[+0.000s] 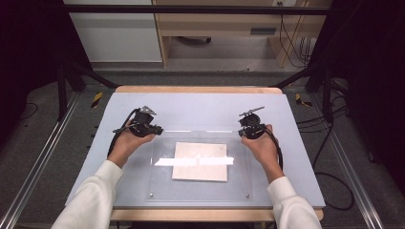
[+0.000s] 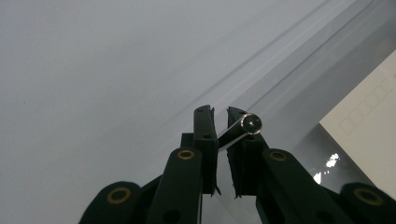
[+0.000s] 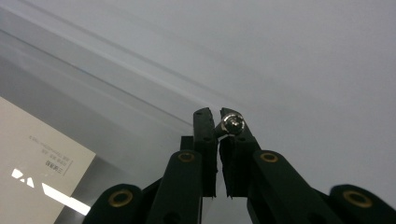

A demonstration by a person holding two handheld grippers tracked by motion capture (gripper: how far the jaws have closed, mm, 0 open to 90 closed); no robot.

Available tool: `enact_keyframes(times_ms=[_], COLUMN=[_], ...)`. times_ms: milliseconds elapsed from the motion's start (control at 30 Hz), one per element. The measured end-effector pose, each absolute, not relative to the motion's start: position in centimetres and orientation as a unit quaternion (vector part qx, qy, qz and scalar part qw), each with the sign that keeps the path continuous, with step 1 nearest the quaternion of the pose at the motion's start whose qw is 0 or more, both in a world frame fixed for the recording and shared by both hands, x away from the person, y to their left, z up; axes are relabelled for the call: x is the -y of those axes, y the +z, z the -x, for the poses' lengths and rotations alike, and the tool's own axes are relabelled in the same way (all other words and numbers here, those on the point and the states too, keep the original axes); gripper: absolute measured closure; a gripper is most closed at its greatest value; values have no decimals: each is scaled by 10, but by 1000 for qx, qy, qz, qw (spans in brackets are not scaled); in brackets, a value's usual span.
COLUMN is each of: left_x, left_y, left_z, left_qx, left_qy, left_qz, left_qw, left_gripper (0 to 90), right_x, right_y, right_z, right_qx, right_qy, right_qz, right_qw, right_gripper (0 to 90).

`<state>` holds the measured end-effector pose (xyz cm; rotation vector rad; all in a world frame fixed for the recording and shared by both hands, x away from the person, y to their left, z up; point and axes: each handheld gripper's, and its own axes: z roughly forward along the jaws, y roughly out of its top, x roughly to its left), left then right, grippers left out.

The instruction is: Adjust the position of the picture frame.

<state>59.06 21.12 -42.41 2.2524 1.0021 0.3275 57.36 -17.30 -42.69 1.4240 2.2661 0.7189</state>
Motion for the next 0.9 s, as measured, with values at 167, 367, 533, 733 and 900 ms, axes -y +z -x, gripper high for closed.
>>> enact_keyframes(times_ms=[167,367,533,733,900], left_x=[-208,-209,-205,-202,-202], left_y=[-428,-436,-442,-448,-450], left_z=[-594,-601,-603,-606,-606], left_qx=[-382,-395,-395,-400,-402], left_qy=[123,125,130,127,130], left_qz=[-858,-854,-857,-856,-855], left_qw=[320,316,305,302,303], left_gripper=[817,822,830,835,837], right_x=[176,174,175,177,178], right_y=[-428,-433,-441,-447,-449], right_z=[-582,-586,-588,-588,-588], right_qx=[-803,-805,-800,-799,-798], right_qy=[251,251,253,251,252], right_qz=[-509,-507,-515,-521,-522], right_qw=[183,180,174,167,166], right_gripper=[858,858,858,858,858])
